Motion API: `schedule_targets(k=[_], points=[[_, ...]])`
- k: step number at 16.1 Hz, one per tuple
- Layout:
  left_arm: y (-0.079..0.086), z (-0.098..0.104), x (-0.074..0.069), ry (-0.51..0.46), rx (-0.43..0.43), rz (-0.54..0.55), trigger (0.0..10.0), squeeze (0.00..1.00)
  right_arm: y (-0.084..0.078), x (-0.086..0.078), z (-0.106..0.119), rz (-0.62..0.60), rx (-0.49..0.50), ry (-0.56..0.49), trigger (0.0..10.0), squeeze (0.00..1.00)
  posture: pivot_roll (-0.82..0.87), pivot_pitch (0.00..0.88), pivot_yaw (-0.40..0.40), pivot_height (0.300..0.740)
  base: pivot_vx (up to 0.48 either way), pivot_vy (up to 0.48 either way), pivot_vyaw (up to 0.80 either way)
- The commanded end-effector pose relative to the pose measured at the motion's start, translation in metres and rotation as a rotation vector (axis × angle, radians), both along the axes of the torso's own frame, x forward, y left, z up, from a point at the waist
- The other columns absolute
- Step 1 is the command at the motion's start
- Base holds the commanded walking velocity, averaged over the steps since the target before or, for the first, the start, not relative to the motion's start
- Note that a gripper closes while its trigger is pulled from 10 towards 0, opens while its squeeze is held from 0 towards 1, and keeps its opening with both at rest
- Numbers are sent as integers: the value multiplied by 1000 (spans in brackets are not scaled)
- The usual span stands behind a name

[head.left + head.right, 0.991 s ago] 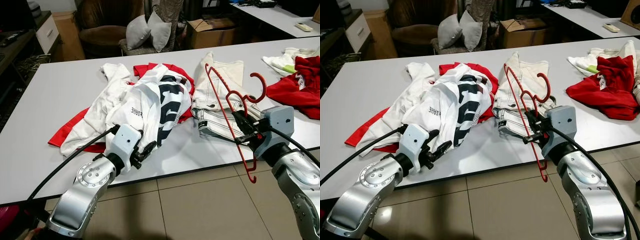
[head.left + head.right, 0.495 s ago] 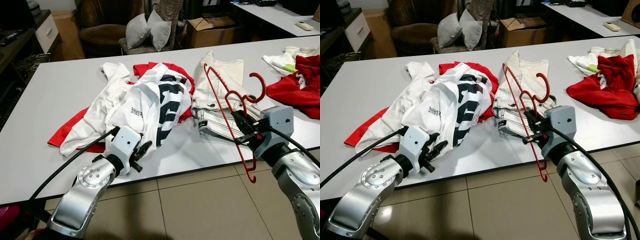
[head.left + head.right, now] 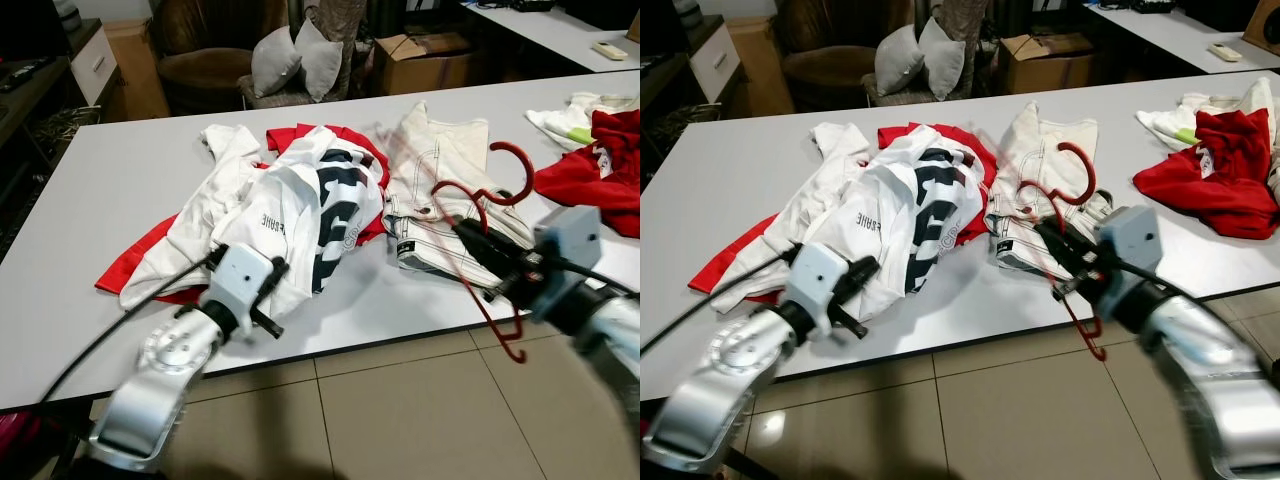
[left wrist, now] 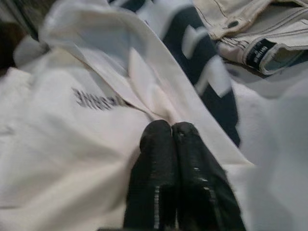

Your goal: Hang hanger

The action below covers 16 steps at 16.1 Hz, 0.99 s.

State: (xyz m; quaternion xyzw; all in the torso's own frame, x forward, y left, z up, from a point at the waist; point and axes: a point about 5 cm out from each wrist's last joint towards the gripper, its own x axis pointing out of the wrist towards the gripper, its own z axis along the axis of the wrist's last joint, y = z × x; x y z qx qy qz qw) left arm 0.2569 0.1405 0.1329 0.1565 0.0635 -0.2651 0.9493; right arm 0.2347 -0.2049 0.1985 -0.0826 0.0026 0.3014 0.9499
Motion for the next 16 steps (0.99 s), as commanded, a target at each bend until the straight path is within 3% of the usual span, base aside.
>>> schedule_targets(k=[1,4,5,7,8,9,10,11,12,15,16], points=[[4,4,-1,-18,23,1,0,0,-2,-2,11,54,2,-35,10000,0,-229,0,55,740,0,0,0],[4,6,-5,-24,38,-25,0,0,-7,-4,16,129,-17,-13,10000,0,-224,0,54,740,0,0,0],[5,16,-2,-65,38,-20,0,0,-6,-8,17,211,-35,20,10000,0,-218,0,50,740,0,0,0],[7,17,-3,-14,23,-25,0,0,-12,-8,18,217,-65,28,10000,0,-216,0,50,740,0,0,0],[0,7,-12,128,-67,-60,10000,0,-16,-6,19,188,-67,23,10000,0,-216,0,53,740,0,0,0],[-4,4,-17,166,-100,-94,10000,0,-17,-6,19,188,-68,24,10000,0,-220,0,57,740,0,0,0],[-7,2,-20,169,-94,-123,10000,204,-16,-7,19,191,-68,27,10000,0,-220,0,57,740,0,0,0],[-12,2,-24,84,-7,-169,10000,1000,-11,-10,13,198,-78,43,10000,0,-222,0,57,740,0,0,0],[-11,1,-25,33,82,-203,10000,1000,-10,-9,10,183,-81,44,10000,0,-220,0,55,740,0,0,0],[-8,3,-24,-28,133,-212,10000,1000,-6,-9,5,172,-77,51,10000,0,-219,0,54,740,0,0,0],[-5,-2,-27,-24,218,-232,10000,1000,-5,-10,3,164,-74,56,10000,0,-215,0,53,740,0,0,0]])
